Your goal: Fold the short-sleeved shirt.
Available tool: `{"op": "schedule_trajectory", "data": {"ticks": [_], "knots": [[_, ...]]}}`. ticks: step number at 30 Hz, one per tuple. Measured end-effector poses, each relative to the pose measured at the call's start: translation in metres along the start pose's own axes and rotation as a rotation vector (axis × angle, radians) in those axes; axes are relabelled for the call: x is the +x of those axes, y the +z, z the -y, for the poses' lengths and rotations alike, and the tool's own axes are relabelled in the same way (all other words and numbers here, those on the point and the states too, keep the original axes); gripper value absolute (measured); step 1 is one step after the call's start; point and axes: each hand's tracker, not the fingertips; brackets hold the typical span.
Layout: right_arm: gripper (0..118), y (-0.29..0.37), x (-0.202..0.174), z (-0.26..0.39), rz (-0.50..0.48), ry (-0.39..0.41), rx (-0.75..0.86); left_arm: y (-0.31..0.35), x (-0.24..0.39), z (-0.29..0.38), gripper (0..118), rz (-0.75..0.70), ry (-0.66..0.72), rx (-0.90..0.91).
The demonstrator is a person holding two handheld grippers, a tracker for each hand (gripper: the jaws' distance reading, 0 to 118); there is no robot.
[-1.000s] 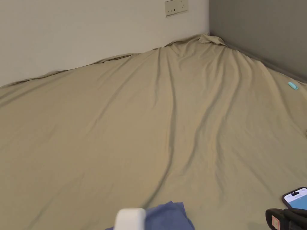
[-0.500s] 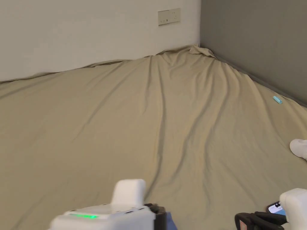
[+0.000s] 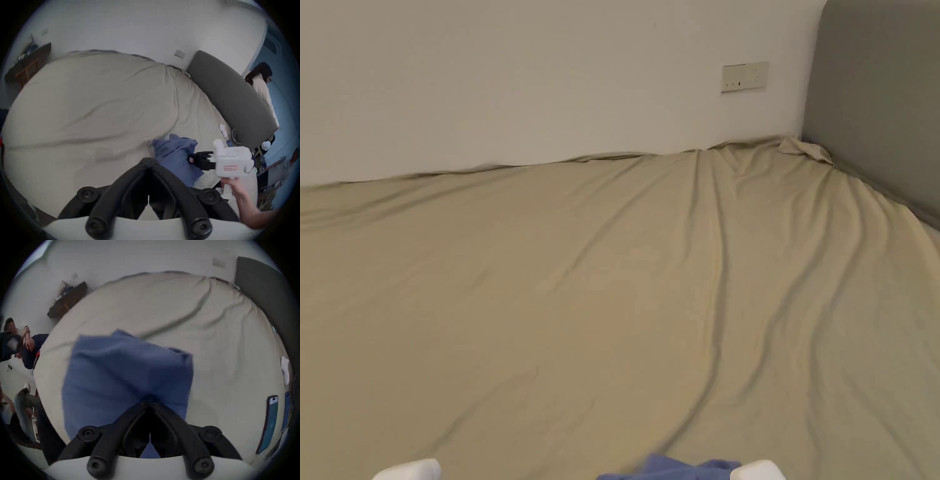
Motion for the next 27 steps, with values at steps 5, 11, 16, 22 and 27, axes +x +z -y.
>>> {"op": "schedule_trajectory", "data": {"ticks": [5, 11, 16, 22, 27], "knots": [[2, 0.014, 0.019, -0.020, -0.080, -0.072, 0.019, -0.053, -0.031, 0.008, 90, 0.281, 0.264, -0.162], [2, -0.003, 0.050, -0.038, -0.225, -0.116, -0.038, -0.123, -0.041, 0.018, 90, 0.401, 0.330, -0.263], [2, -0.010, 0.066, -0.043, -0.305, -0.139, -0.053, -0.190, -0.033, 0.017, 90, 0.510, 0.391, -0.326], [2, -0.012, 0.077, -0.041, -0.357, -0.174, -0.052, -0.213, -0.018, 0.021, 75, 0.594, 0.342, -0.262], [2, -0.001, 0.065, -0.037, -0.397, -0.190, -0.014, -0.194, -0.037, 0.017, 53, 0.600, 0.349, -0.302]]}}
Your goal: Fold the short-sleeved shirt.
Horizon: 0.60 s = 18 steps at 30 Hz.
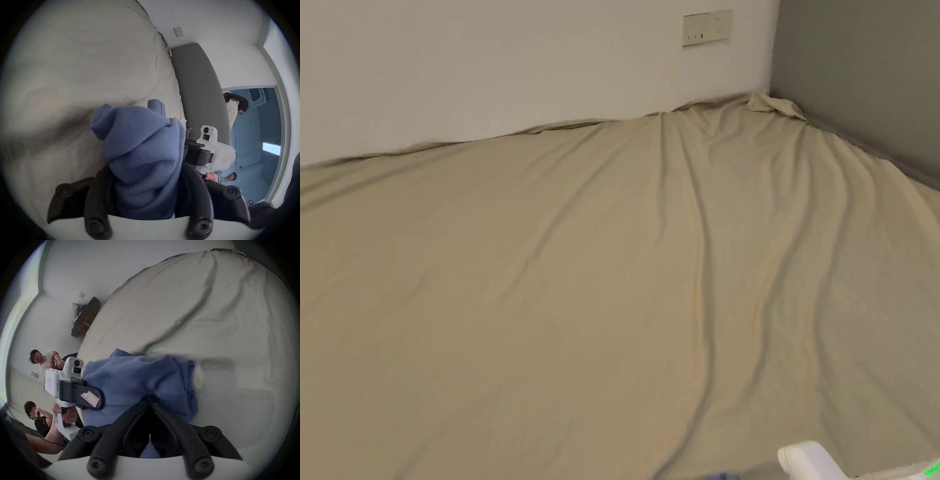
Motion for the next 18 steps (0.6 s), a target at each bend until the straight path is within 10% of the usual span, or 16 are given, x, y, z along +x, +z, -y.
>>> {"op": "schedule_trajectory", "data": {"ticks": [6, 18], "knots": [[2, 0.024, -0.046, 0.000, -0.041, 0.045, 0.114, 0.084, -0.010, -0.009, 53, -0.071, -0.011, 0.054], [2, 0.009, -0.118, 0.006, -0.112, 0.138, 0.141, 0.368, -0.065, -0.052, 53, -0.724, -0.018, 0.046]]}}
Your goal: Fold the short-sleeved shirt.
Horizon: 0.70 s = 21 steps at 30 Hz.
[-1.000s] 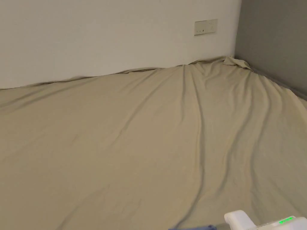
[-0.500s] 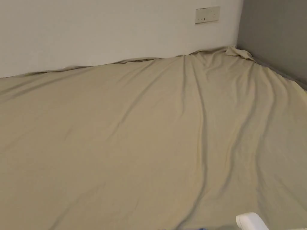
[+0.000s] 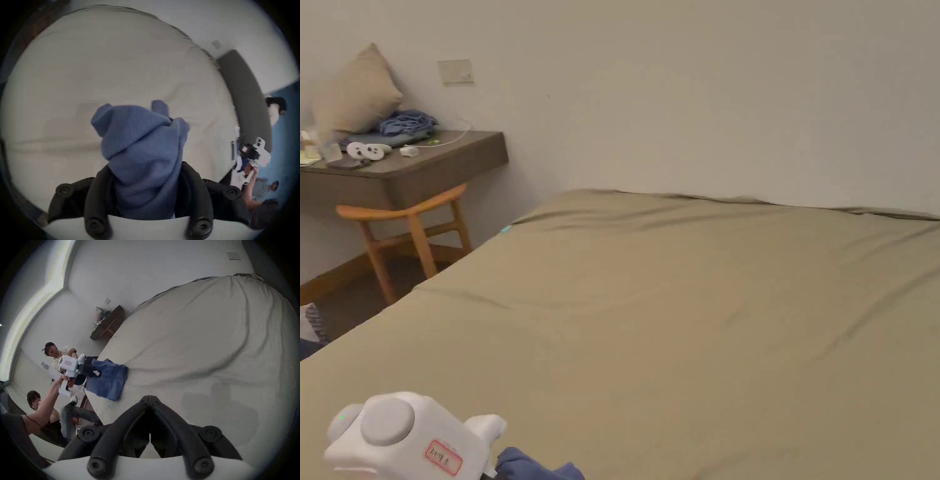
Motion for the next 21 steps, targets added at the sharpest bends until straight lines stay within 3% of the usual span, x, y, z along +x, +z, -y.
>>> {"op": "schedule_trajectory", "data": {"ticks": [3, 5, 7, 9, 11, 14, 15, 16, 17, 19, 20, 21], "knots": [[2, -0.013, -0.013, 0.001, 0.002, 0.025, -0.028, 0.009, -0.041, -0.010, 53, -0.118, 0.046, -0.029], [2, -0.020, -0.015, 0.002, -0.004, 0.028, -0.046, 0.002, -0.066, -0.011, 54, -0.110, 0.140, -0.043], [2, -0.023, -0.018, 0.003, 0.002, 0.037, -0.060, -0.006, -0.082, -0.005, 82, -0.211, 0.222, -0.034], [2, -0.022, -0.018, 0.002, 0.012, 0.048, -0.063, 0.001, -0.086, 0.005, 83, -0.285, 0.182, 0.068], [2, -0.014, -0.021, -0.001, 0.018, 0.063, -0.058, 0.023, -0.085, 0.016, 83, -0.266, 0.216, 0.152], [2, 0.007, -0.020, -0.006, 0.041, 0.102, -0.024, 0.080, -0.069, 0.031, 82, -0.384, 0.244, 0.358], [2, 0.016, -0.021, -0.009, 0.057, 0.117, 0.007, 0.103, -0.051, 0.039, 66, -0.428, 0.249, 0.441], [2, 0.026, -0.023, -0.012, 0.071, 0.139, 0.044, 0.124, -0.035, 0.048, 29, -0.465, 0.206, 0.565], [2, 0.037, -0.026, -0.016, 0.102, 0.163, 0.082, 0.140, -0.020, 0.055, 0, -0.483, 0.186, 0.664], [2, 0.064, -0.037, -0.026, 0.198, 0.224, 0.195, 0.166, 0.020, 0.071, 0, -0.611, 0.009, 0.870], [2, 0.078, -0.044, -0.029, 0.259, 0.266, 0.261, 0.174, 0.041, 0.077, 0, -0.656, -0.027, 0.915], [2, 0.093, -0.050, -0.032, 0.301, 0.296, 0.335, 0.183, 0.062, 0.087, 0, -0.604, -0.010, 1.010]]}}
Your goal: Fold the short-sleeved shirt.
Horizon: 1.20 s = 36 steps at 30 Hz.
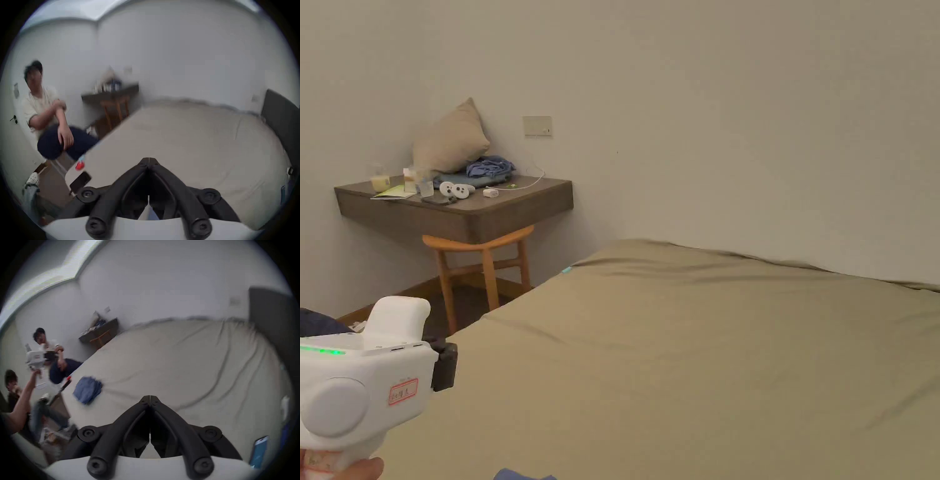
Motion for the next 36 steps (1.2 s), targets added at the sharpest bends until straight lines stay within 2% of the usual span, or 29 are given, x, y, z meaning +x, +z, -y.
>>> {"op": "schedule_trajectory", "data": {"ticks": [1, 4, 7, 12, 16, 20, 21, 22, 23, 24, 25, 26, 28, 30, 36], "knots": [[2, 0.014, 0.000, -0.010, 0.035, 0.017, 0.064, 0.019, 0.010, -0.005, 0, 0.054, 0.067, 0.071], [2, 0.053, -0.002, -0.031, 0.172, 0.088, 0.237, 0.067, 0.045, -0.012, 0, 0.062, 0.139, 0.220], [2, 0.083, 0.004, -0.047, 0.240, 0.089, 0.337, 0.106, 0.097, -0.016, 0, 0.086, 0.105, 0.285], [2, 0.112, 0.004, -0.065, 0.357, 0.136, 0.412, 0.134, 0.169, -0.018, 0, 0.224, 0.038, 0.334], [2, 0.119, 0.003, -0.071, 0.400, 0.143, 0.431, 0.140, 0.209, -0.024, 0, 0.357, 0.059, 0.317], [2, 0.121, 0.004, -0.074, 0.414, 0.129, 0.440, 0.138, 0.233, -0.028, 0, 0.375, 0.030, 0.289], [2, 0.121, 0.007, -0.075, 0.416, 0.123, 0.439, 0.137, 0.236, -0.028, 8, 0.383, 0.030, 0.281], [6, 0.120, 0.007, -0.075, 0.419, 0.120, 0.438, 0.136, 0.239, -0.030, 40, 0.398, 0.032, 0.275], [39, 0.121, 0.006, -0.075, 0.419, 0.120, 0.428, 0.134, 0.242, -0.031, 84, 0.411, 0.023, 0.260], [106, 0.120, 0.005, -0.076, 0.412, 0.136, 0.413, 0.131, 0.247, -0.030, 111, 0.439, 0.007, 0.219], [118, 0.114, 0.011, -0.079, 0.402, 0.134, 0.369, 0.133, 0.249, -0.030, 111, 0.431, 0.006, 0.234], [118, 0.113, 0.012, -0.075, 0.384, 0.140, 0.357, 0.133, 0.251, -0.029, 111, 0.423, 0.001, 0.244], [118, 0.110, 0.005, -0.076, 0.410, 0.156, 0.407, 0.136, 0.257, -0.029, 111, 0.389, -0.038, 0.261], [118, 0.110, 0.013, -0.073, 0.434, 0.172, 0.408, 0.138, 0.260, -0.031, 111, 0.371, -0.050, 0.263], [118, 0.114, 0.014, -0.077, 0.450, 0.142, 0.423, 0.136, 0.255, -0.035, 111, 0.358, -0.027, 0.271]]}}
